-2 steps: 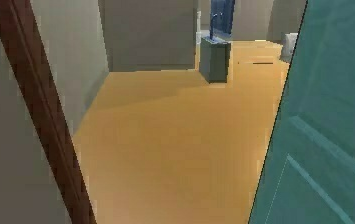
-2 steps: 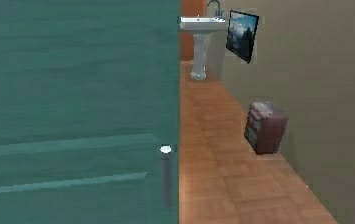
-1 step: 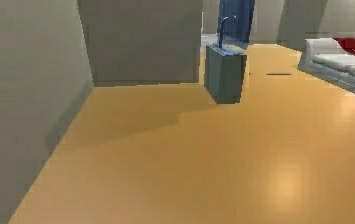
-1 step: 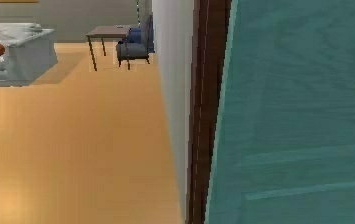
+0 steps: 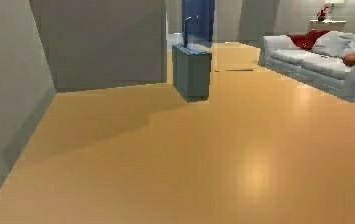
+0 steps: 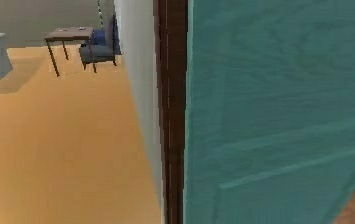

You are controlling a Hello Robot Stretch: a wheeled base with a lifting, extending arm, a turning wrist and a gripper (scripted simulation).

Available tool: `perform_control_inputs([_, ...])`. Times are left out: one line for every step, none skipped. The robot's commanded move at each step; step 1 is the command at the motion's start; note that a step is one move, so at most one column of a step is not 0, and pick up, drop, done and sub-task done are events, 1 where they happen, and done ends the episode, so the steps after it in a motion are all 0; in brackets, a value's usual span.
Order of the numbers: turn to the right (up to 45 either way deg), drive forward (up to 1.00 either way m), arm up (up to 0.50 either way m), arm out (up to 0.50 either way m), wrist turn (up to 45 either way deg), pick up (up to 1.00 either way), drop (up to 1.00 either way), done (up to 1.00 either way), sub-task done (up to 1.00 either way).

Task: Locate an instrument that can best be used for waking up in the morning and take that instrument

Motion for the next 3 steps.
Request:
perform_control_inputs([0.0, 0.05, 0.00, 0.00, 0.0, 0.00, 0.00, 0.00, 0.00])
perform_control_inputs([45.0, 0.00, 0.00, 0.00, 0.0, 0.00, 0.00, 0.00, 0.00])
perform_control_inputs([9.0, 0.00, 0.00, 0.00, 0.0, 0.00, 0.00, 0.00, 0.00])
